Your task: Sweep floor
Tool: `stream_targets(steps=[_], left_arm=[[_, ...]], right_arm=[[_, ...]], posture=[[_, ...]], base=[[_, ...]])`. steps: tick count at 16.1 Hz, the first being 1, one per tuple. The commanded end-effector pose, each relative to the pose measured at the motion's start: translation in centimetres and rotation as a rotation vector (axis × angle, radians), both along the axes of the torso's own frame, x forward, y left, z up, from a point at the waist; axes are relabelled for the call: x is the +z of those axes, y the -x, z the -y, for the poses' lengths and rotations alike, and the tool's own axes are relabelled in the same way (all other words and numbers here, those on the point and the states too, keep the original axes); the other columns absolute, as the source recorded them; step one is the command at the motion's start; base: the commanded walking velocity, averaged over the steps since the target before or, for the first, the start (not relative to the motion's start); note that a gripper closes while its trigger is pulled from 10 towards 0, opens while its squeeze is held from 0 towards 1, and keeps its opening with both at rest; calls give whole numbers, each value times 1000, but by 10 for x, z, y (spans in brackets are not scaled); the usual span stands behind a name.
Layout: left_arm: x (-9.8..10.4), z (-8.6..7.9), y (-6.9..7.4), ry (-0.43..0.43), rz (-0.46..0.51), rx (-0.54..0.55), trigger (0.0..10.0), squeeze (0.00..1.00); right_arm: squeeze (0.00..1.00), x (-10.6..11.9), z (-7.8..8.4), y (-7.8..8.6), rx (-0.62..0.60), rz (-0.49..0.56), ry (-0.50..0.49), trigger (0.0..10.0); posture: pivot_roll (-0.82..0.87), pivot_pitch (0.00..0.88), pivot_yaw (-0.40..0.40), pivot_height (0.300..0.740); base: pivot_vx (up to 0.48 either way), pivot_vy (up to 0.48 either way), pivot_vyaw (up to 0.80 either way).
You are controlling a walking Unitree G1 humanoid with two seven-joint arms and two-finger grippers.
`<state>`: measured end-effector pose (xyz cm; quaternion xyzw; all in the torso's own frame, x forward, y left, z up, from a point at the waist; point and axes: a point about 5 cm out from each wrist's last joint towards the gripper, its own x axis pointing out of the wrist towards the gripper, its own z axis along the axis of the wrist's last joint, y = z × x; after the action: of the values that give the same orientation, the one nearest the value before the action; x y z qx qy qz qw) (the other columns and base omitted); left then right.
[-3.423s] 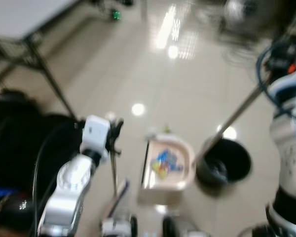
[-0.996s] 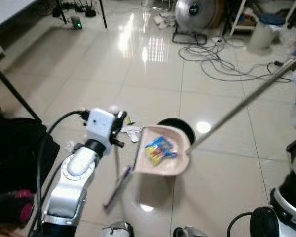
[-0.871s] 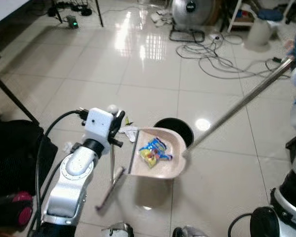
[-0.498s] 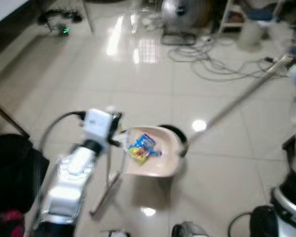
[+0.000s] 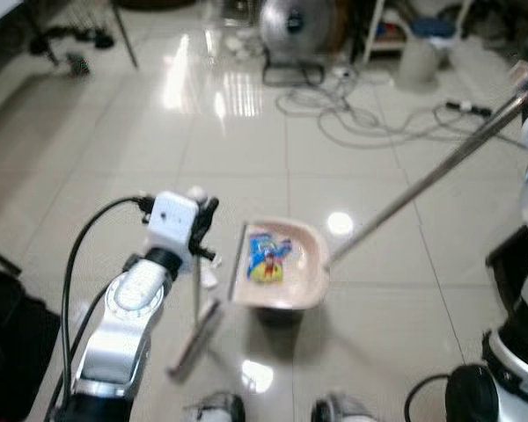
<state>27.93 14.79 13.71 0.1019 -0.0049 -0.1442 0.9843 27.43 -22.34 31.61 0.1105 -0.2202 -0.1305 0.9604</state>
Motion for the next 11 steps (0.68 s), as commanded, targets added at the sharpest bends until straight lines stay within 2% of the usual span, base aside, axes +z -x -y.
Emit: stream_targets(steps=[1,7,11], left_arm=[[8,0,-1,9,43,-6,10000,0],[5,-4,-1,-5,26,18,10000,0],[5,-5,0,-3,25,21,10000,0]], right_arm=[[0,10,1,5,-12,63,5,10000],[0,10,2,4,-16,67,1,10000],[0,11,0,1,-18,85,37,10000]], posture=[[75,129,17,740],[78,129,15,740],[83,131,14,740]], base=[[0,0,0],[0,0,0],[0,0,0]])
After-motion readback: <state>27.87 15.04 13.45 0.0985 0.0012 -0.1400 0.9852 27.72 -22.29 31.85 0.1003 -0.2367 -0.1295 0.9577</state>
